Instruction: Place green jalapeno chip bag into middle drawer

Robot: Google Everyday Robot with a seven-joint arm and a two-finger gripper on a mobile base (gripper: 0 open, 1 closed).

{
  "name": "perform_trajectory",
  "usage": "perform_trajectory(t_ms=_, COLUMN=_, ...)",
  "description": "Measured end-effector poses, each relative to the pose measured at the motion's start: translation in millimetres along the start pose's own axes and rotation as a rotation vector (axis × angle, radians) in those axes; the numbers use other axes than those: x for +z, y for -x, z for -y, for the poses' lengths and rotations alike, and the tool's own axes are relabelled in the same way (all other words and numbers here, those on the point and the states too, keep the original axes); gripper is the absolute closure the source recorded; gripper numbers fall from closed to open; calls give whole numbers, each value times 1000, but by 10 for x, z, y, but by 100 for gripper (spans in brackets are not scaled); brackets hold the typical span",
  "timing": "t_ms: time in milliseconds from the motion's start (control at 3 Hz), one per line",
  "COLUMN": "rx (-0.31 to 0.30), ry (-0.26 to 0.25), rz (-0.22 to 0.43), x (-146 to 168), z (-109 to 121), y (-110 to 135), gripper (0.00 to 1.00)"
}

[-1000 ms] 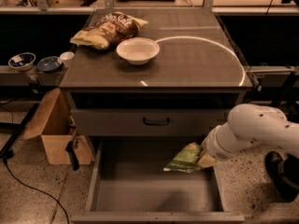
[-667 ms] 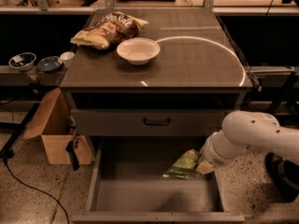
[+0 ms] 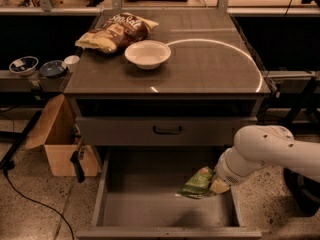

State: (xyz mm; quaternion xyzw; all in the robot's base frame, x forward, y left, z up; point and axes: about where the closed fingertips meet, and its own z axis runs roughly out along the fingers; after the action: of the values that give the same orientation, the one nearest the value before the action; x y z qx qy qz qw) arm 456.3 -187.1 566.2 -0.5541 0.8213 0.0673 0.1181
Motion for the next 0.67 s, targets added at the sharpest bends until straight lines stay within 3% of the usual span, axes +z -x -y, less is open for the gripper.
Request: perform_trajectory(t_ms=667, rx=29, ry=13, rz=3, x=432, z=79, y=53, gripper=100)
